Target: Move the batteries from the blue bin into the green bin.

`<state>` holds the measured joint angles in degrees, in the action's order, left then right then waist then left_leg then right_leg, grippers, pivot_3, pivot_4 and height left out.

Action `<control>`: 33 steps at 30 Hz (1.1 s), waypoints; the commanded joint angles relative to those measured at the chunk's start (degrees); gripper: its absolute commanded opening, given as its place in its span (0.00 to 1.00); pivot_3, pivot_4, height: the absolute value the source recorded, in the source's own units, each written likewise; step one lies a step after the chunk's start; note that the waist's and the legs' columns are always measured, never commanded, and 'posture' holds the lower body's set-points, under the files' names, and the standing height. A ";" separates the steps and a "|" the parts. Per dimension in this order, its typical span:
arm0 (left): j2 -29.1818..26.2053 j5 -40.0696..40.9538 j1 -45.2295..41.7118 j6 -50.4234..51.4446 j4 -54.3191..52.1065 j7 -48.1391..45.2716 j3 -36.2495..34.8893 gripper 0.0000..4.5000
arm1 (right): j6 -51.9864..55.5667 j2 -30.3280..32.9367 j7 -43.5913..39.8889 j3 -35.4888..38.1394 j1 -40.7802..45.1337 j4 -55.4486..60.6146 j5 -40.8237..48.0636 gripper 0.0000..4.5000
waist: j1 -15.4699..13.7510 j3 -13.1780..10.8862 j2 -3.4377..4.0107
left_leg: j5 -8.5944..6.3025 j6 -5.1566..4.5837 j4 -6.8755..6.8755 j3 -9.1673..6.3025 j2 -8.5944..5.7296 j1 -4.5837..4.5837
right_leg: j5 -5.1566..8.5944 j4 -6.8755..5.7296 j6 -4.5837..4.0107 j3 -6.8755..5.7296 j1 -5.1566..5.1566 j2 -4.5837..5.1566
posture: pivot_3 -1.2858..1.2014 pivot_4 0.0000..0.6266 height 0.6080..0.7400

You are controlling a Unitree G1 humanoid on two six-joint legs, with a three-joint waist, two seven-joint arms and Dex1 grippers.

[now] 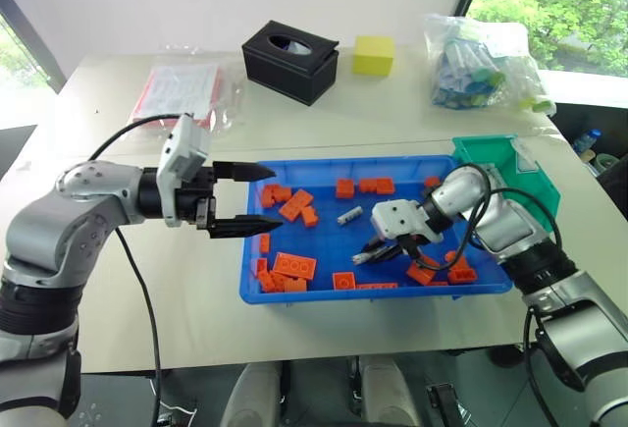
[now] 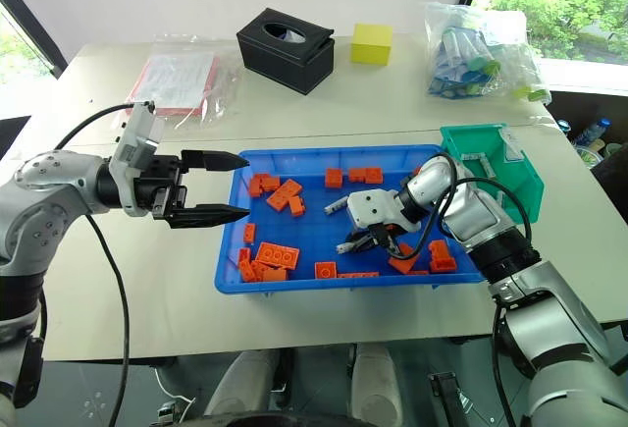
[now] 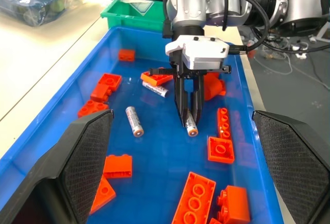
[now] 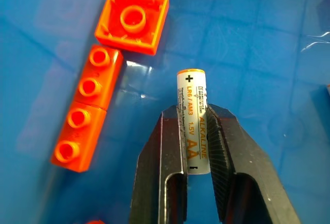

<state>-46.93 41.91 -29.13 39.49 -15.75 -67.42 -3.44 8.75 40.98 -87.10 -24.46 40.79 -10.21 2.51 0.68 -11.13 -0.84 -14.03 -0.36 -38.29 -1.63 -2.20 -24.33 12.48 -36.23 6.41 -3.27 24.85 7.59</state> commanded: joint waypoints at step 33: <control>4.45 -3.46 0.39 -4.22 4.94 0.68 -0.30 1.00 | 46.03 11.16 49.04 41.75 -13.95 19.24 6.58 0.79 | -1.27 0.02 0.04 | 0.00 -0.04 0.00 0.11 0.02 -0.02 | -0.03 0.04 -0.06 0.01 0.00 0.04 | 0.52 0.24 0.64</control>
<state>-42.18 37.98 -28.95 35.67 -8.86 -67.03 -2.55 56.26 50.82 -37.98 17.28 25.42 8.54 8.28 -0.59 -11.11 -0.81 -14.03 -0.40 -38.28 -1.52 -2.18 -24.35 12.46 -36.19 6.35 -3.26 24.85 7.63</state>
